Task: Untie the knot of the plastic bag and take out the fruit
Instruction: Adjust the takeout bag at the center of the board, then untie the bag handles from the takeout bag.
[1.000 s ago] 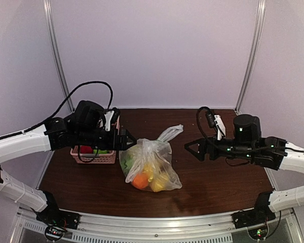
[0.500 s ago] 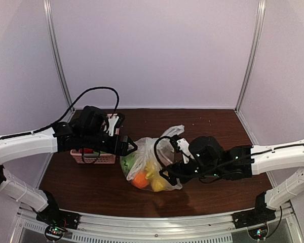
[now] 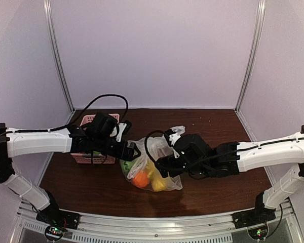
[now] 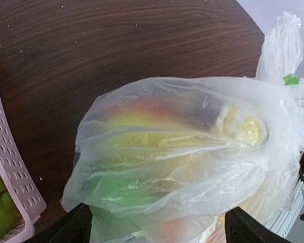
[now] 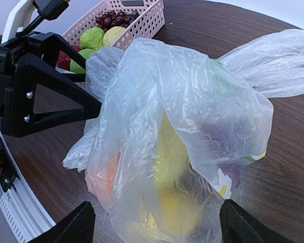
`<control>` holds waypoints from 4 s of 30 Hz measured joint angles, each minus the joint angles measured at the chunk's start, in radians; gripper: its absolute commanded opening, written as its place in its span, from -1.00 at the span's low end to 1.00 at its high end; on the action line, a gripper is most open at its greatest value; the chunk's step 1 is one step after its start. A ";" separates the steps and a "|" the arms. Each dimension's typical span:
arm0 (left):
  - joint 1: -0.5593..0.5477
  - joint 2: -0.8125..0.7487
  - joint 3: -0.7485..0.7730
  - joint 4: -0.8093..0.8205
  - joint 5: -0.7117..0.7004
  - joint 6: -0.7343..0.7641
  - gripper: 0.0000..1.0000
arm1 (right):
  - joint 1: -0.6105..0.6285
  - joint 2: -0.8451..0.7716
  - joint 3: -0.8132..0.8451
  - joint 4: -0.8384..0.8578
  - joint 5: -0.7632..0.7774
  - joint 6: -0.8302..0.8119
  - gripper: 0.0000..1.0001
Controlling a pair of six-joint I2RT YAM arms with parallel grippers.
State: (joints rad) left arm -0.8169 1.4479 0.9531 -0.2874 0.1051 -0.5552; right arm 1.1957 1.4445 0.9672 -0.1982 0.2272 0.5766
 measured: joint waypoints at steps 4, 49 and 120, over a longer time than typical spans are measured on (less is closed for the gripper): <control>0.000 0.026 0.005 0.003 -0.019 0.010 0.63 | 0.000 0.045 0.017 -0.001 0.012 0.005 0.78; -0.138 -0.227 -0.108 0.051 -0.050 -0.169 0.44 | -0.220 -0.173 -0.086 0.030 -0.164 -0.088 0.59; -0.103 0.025 0.006 0.140 -0.060 -0.089 -1.00 | -0.214 0.014 -0.016 0.061 -0.130 -0.027 -1.00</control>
State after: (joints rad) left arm -0.9199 1.4727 0.9592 -0.1478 0.0452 -0.6441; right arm 0.9813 1.4582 0.9508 -0.1368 0.0971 0.5491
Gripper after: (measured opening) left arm 0.007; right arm 0.009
